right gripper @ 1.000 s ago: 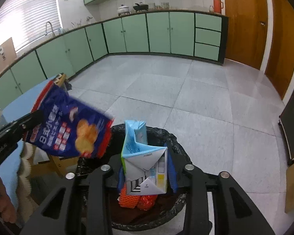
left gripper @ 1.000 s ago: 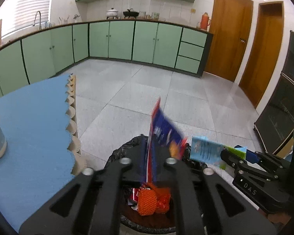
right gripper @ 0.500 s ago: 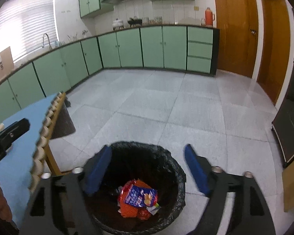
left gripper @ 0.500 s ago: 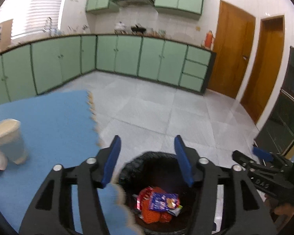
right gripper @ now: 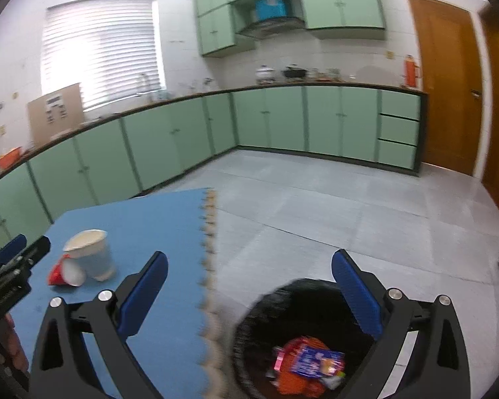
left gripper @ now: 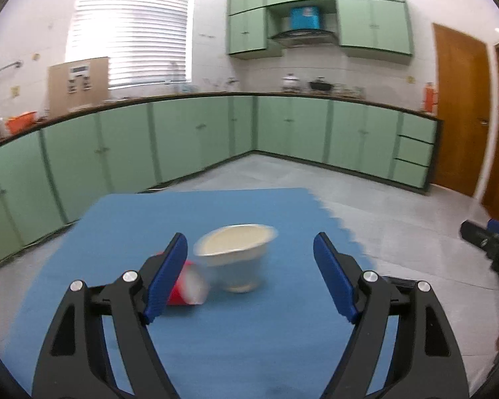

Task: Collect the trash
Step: 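Return to the mat and grasp the white-blue paper cup with the right tool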

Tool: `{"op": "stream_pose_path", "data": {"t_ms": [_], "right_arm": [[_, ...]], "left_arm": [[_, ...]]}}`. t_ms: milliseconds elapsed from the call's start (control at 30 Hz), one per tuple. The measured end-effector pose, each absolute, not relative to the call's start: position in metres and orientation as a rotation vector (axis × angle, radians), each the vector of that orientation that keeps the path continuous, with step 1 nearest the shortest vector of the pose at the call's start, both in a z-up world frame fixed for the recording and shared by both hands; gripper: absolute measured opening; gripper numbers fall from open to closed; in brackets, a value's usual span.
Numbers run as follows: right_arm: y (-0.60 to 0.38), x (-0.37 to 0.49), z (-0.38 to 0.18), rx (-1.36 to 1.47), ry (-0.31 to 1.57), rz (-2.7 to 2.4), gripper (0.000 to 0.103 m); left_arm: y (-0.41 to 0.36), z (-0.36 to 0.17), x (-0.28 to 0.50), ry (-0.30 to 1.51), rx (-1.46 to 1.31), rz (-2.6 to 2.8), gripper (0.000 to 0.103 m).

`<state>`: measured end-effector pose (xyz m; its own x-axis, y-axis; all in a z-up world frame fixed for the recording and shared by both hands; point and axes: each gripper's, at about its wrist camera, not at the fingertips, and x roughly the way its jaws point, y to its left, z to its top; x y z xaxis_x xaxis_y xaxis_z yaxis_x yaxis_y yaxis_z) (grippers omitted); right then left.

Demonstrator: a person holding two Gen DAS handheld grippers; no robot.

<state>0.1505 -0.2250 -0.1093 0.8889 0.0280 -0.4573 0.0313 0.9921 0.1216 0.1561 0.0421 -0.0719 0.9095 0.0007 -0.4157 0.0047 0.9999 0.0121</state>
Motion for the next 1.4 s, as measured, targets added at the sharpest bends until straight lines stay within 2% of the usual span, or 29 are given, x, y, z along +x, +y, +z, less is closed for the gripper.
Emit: {"op": "stream_pose_path", "data": {"t_ms": [533, 1033, 1233, 1267, 1367, 1400], "right_arm": [[-0.073, 0.244, -0.119, 0.06, 0.541, 0.201, 0.096], [-0.028, 0.276, -0.155, -0.029, 0.661, 0.198, 0.091], [-0.028, 0.266, -0.167, -0.023, 0.715, 0.237, 0.076], [-0.029, 0.265, -0.168, -0.015, 0.719, 0.248, 0.069], [-0.028, 0.264, -0.168, -0.012, 0.738, 0.265, 0.031], [-0.028, 0.264, -0.169, -0.012, 0.745, 0.274, 0.023]], "left_arm": [[0.159, -0.091, 0.188, 0.504, -0.034, 0.191, 0.076], [0.183, -0.111, 0.219, 0.577, -0.104, 0.173, 0.075], [0.188, -0.114, 0.223, 0.591, -0.121, 0.144, 0.075], [0.187, -0.114, 0.223, 0.594, -0.118, 0.138, 0.075], [0.183, -0.116, 0.225, 0.607, -0.11, 0.122, 0.076], [0.183, -0.117, 0.226, 0.614, -0.112, 0.113, 0.076]]}}
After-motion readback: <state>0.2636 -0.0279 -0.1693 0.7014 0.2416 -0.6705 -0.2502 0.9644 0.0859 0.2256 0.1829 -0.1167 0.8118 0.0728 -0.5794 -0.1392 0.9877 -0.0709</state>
